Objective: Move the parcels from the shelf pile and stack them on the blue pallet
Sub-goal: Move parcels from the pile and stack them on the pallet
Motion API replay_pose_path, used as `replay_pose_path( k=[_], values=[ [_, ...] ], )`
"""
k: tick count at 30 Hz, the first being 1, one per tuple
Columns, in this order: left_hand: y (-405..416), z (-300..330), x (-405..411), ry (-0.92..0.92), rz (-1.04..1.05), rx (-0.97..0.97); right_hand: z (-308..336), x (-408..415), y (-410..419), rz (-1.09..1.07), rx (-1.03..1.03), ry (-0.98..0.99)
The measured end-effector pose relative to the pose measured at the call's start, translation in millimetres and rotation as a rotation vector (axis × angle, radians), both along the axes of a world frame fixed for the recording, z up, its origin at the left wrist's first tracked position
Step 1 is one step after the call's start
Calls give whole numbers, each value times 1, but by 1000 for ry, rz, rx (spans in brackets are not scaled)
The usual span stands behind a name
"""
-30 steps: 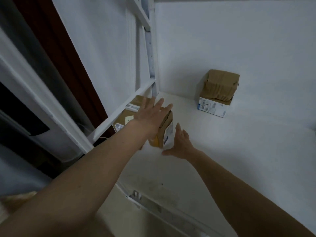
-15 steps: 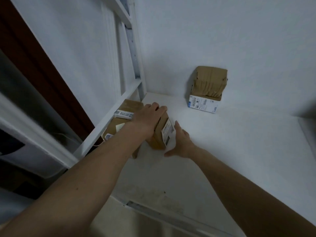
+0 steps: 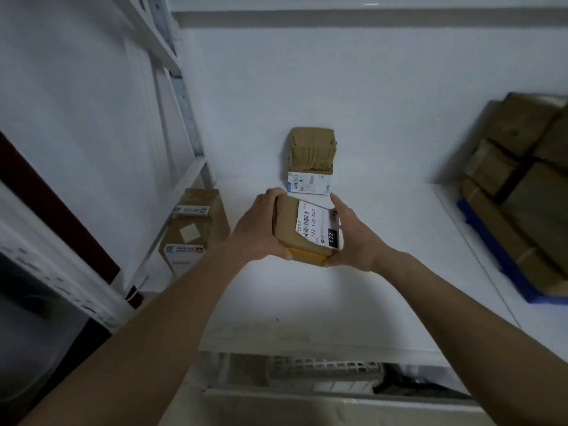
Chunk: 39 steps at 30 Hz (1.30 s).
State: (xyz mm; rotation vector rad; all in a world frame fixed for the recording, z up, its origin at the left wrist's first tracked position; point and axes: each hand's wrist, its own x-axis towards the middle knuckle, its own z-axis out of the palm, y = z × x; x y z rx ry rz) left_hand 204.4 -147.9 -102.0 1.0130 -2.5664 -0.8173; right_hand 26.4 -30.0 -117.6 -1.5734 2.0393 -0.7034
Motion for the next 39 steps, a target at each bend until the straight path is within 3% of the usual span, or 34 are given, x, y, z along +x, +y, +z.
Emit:
replay_pose_path(
  k=[6, 12, 24, 29, 39],
  values=[
    [45, 18, -30, 91, -147, 107, 28, -13, 62, -78, 57, 421],
    [86, 44, -60, 156, -249, 209, 66, -34, 112, -108, 8, 441],
    [167, 117, -158, -354, -272, -298, 154, -119, 236, -213, -17, 603],
    [211, 153, -216, -256, -324, -307, 193, -170, 290, -260, -26, 682],
    [303, 200, -343, -136, -425, -424, 238, -294, 384, -372, -41, 630]
  ],
)
